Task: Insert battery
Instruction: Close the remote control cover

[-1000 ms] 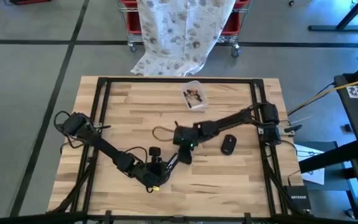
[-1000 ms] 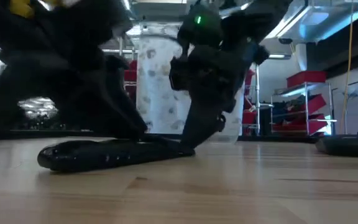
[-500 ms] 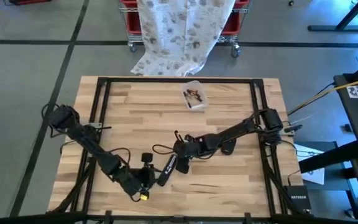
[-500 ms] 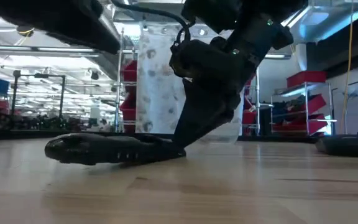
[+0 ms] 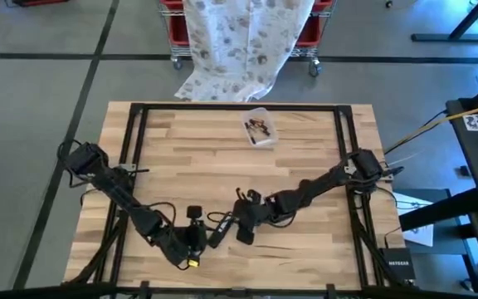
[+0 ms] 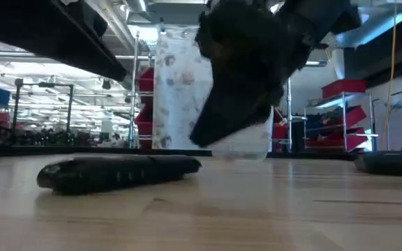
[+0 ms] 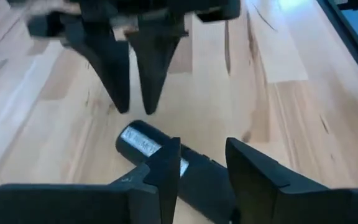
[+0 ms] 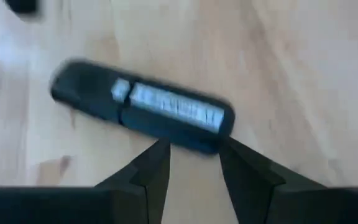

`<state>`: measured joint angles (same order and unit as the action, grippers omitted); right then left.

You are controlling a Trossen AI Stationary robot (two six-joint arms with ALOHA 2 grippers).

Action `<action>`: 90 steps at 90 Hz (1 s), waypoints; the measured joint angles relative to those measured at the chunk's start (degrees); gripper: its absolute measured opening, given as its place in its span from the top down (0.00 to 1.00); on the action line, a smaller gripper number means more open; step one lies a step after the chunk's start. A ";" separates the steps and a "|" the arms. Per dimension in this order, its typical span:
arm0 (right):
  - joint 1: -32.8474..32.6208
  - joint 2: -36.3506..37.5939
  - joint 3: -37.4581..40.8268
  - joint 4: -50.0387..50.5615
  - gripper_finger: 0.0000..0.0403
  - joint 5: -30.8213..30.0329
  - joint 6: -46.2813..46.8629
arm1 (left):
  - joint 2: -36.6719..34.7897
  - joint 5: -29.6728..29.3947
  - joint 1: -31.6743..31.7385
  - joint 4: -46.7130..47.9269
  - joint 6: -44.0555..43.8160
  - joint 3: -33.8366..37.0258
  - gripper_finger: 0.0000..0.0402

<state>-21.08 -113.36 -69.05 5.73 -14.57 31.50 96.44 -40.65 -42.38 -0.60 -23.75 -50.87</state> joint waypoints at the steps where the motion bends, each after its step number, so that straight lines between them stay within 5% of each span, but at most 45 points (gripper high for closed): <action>1: -0.13 0.00 -0.17 0.03 0.69 -0.34 -0.08 | 0.00 0.03 -0.05 0.15 -0.25 0.00 0.72; 23: 2.25 -2.34 -1.50 0.24 0.74 -2.88 2.58 | 1.12 2.91 -2.44 0.88 -8.97 0.00 0.72; 58: 1.43 -8.44 -1.82 -11.43 0.92 0.91 2.88 | 13.36 -0.10 -3.97 -4.49 -19.48 -0.26 0.72; 79: -0.93 -8.01 -7.80 -0.20 0.94 -1.07 -3.25 | 13.70 -2.97 -4.01 -3.75 -20.69 -0.23 0.72; 90: -3.06 -5.96 -11.15 12.75 0.94 -7.27 -3.47 | 13.80 -5.63 -3.52 -2.96 -20.85 -0.09 0.72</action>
<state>-24.13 -119.32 -80.20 18.48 -21.85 28.03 110.24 -46.27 -45.90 -3.56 -44.59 -50.96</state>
